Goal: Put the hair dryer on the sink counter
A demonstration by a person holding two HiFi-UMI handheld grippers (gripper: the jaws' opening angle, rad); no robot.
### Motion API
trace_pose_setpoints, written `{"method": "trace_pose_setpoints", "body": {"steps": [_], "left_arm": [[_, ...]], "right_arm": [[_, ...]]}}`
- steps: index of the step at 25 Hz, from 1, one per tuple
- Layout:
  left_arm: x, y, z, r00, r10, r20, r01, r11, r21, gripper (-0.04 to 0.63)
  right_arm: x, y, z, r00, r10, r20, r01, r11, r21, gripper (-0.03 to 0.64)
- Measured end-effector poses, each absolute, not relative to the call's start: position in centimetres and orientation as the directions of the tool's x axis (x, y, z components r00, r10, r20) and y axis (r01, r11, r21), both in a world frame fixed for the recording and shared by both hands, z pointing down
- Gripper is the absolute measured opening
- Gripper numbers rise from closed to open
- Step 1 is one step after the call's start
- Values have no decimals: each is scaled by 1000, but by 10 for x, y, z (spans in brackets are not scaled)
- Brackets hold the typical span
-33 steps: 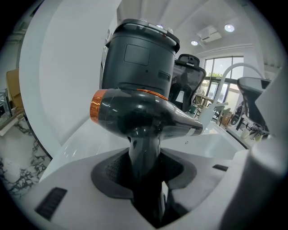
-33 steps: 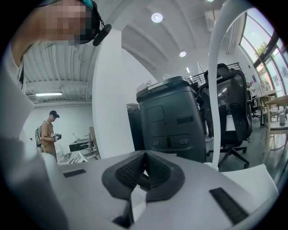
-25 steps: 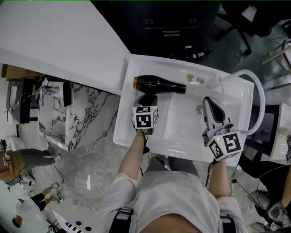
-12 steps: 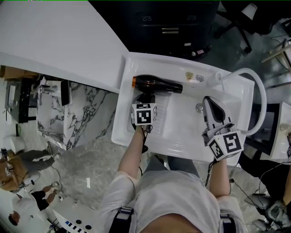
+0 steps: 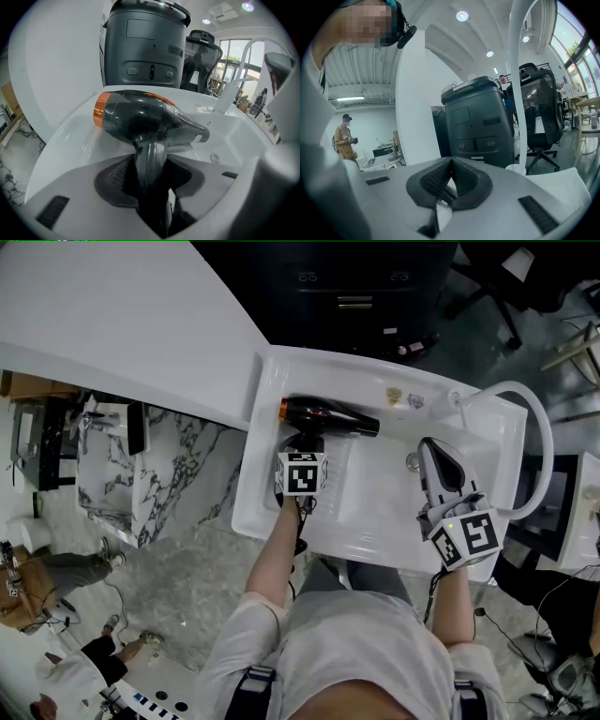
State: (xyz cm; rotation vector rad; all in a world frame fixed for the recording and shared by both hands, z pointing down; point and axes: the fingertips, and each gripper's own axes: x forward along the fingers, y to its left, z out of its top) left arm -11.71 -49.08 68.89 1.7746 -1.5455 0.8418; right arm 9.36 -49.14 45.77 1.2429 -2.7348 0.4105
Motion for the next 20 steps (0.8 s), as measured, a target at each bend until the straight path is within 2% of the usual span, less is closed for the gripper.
{"method": "trace_pose_setpoints", "body": {"steps": [2, 7, 15, 17, 19, 20], "left_arm": [[-116, -491, 687, 102, -590, 801, -991, -126, 33, 175], [-113, -488, 680, 139, -594, 792, -983, -179, 39, 234], [-115, -487, 649, 207, -675, 708, -973, -221, 73, 233], [-116, -486, 635, 198, -714, 672, -974, -222, 52, 183], [-119, -486, 622, 164, -752, 638, -977, -213, 0, 52], [-120, -485, 617, 153, -766, 625, -976, -215, -25, 25]], "right_arm": [[92, -490, 456, -660, -722, 208, -752, 629, -198, 9], [88, -487, 451, -660, -723, 205, -751, 632, -191, 9], [82, -480, 450, -654, -730, 196, -756, 623, -201, 9], [80, -478, 449, -650, -735, 192, -759, 618, -204, 9], [78, -475, 447, -648, -738, 187, -761, 617, -200, 9], [77, -473, 445, -647, -739, 184, -761, 617, -198, 9]]}}
